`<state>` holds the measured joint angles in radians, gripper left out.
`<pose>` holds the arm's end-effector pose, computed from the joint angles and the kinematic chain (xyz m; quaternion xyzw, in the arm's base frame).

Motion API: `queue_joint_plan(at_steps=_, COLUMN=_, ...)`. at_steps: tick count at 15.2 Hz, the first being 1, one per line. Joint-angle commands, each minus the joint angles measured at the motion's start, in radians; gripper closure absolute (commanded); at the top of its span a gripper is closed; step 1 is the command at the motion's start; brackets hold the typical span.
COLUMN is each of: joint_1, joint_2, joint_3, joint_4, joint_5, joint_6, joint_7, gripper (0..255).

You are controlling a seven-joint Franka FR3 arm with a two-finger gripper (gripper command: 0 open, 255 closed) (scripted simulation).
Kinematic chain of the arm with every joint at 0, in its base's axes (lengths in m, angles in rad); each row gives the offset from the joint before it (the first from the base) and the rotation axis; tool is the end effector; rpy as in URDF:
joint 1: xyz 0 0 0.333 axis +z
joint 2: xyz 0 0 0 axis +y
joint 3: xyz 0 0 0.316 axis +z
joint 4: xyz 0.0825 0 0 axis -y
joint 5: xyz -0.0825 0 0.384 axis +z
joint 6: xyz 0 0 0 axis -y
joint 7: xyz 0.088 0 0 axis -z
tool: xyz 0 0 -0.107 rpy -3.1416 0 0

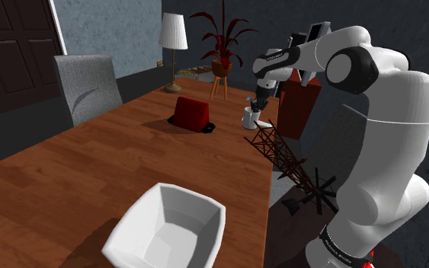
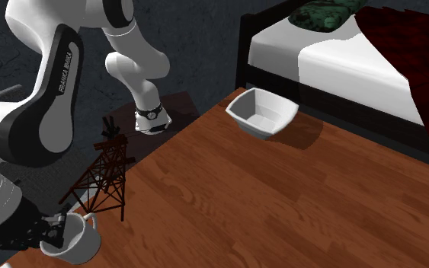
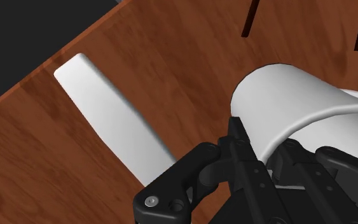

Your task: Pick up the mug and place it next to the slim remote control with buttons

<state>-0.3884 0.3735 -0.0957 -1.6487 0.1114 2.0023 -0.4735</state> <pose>0.5899 -0.2952 0.3962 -0.9991 0.0259 -0.0073 0.0333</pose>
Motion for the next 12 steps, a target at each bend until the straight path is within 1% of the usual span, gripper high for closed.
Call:
queue_joint_plan(at_steps=1, joint_1=0.0, joint_2=0.005, joint_3=0.0, joint_4=-0.021, joint_5=0.002, joint_6=0.027, joint_7=-0.003, gripper=255)
queue_joint_plan(at_steps=6, joint_1=-0.001, joint_2=0.029, joint_3=0.002, joint_4=-0.053, joint_5=0.007, joint_6=0.082, joint_7=-0.009, gripper=255)
queue_joint_plan(at_steps=12, joint_1=-0.001, joint_2=0.029, joint_3=0.002, joint_4=-0.053, joint_5=0.007, joint_6=0.082, joint_7=-0.009, gripper=255)
